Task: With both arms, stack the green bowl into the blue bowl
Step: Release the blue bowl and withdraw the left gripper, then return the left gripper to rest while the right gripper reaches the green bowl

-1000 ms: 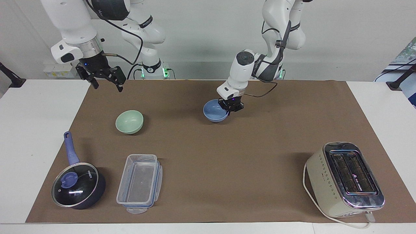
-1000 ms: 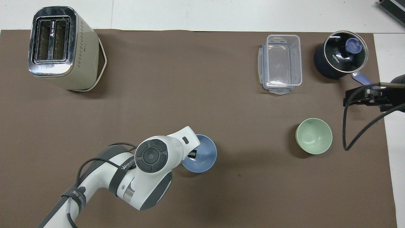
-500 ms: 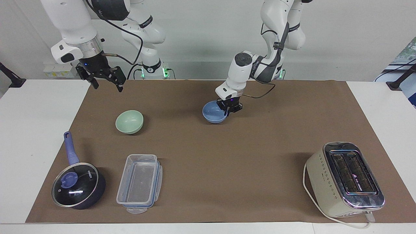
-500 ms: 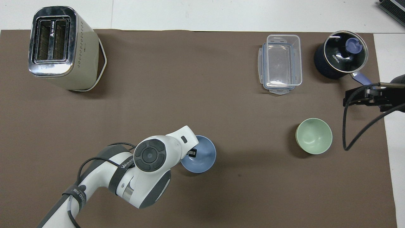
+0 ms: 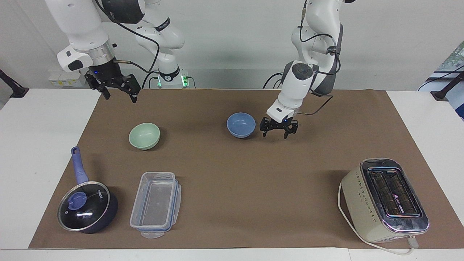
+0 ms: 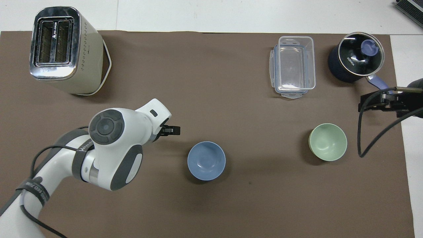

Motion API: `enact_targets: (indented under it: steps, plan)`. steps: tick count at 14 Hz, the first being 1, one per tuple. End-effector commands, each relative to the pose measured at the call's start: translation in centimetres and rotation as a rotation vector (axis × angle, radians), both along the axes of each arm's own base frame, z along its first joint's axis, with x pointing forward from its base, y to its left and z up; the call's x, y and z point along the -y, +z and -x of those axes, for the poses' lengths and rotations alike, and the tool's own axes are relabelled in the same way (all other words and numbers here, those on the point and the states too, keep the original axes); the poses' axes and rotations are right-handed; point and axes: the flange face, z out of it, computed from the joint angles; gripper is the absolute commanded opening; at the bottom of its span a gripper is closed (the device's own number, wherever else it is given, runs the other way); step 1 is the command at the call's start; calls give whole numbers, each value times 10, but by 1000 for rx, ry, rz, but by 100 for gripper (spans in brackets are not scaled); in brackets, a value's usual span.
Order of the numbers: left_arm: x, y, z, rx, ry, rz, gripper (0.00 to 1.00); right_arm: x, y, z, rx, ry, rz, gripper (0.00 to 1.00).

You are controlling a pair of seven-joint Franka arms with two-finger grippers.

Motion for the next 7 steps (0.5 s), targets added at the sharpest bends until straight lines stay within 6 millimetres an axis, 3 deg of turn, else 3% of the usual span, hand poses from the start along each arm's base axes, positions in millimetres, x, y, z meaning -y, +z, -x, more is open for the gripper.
enact_targets:
  steps: [1,4,7]
  plan:
    - [-35,30,-23,-27,-7,-8,100,18,-17,6,-19,31,-21,100]
    - [-82,67,-43,-52,-30,-17,100,37,-50,7,-20,65,-21,100]
    - [-129,102,-56,-85,-63,-22,100,50,-100,13,-32,84,-22,100]
